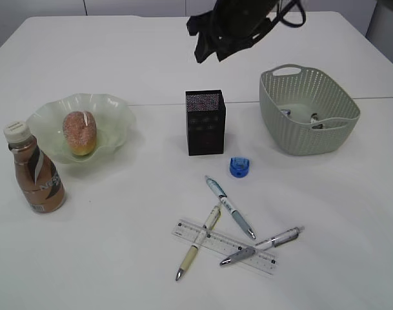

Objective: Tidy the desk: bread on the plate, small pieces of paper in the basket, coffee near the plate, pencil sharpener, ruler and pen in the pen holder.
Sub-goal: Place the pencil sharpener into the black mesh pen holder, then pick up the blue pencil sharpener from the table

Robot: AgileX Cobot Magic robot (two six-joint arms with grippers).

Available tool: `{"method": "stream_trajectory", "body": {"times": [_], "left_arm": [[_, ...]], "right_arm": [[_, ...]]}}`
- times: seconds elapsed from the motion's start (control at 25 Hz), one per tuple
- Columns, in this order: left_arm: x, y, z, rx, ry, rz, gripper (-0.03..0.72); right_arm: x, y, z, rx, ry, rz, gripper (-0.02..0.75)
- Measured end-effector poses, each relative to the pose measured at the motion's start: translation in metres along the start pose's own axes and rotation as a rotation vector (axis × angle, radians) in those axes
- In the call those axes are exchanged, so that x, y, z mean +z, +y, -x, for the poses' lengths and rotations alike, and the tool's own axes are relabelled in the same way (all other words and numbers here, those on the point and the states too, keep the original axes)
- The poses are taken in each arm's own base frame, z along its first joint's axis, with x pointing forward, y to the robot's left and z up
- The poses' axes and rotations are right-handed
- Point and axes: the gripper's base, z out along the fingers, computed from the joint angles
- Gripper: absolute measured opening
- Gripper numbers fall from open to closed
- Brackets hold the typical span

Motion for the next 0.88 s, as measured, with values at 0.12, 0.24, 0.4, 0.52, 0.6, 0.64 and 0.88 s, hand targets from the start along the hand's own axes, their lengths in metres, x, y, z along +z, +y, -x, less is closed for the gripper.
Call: {"method": "stream_trajectory", "body": {"times": [0.12,0.24,0.4,0.52,0.6,0.64,0.88], "left_arm": [[0.000,0.000,0.000,0.000,0.000,0.000,0.415],[0.000,0.000,0.000,0.000,0.000,0.000,0.414],[0.000,0.000,0.000,0.000,0.000,0.000,0.414],[0.000,0.000,0.000,0.000,0.000,0.000,0.414],[0.000,0.000,0.000,0.000,0.000,0.000,0.414],[0.000,0.000,0.000,0.000,0.000,0.000,0.414],[0.000,0.000,0.000,-0.001,0.000,0.000,0.414]], "right_arm": [[-0.033,0.005,0.003,-0.040,0.032,-0.039,0.388],[-0.060,0.003,0.006,-0.054,0.015,-0.136,0.389],[-0.100,0.007,0.006,0.013,-0.024,-0.189,0.389],[-0.120,0.012,-0.001,0.094,-0.032,-0.192,0.390],[-0.124,0.013,-0.008,0.133,-0.013,-0.194,0.396],[-0.121,0.012,-0.012,0.156,0.010,-0.196,0.400],[-0.088,0.005,-0.042,0.251,0.165,-0.205,0.432]]}}
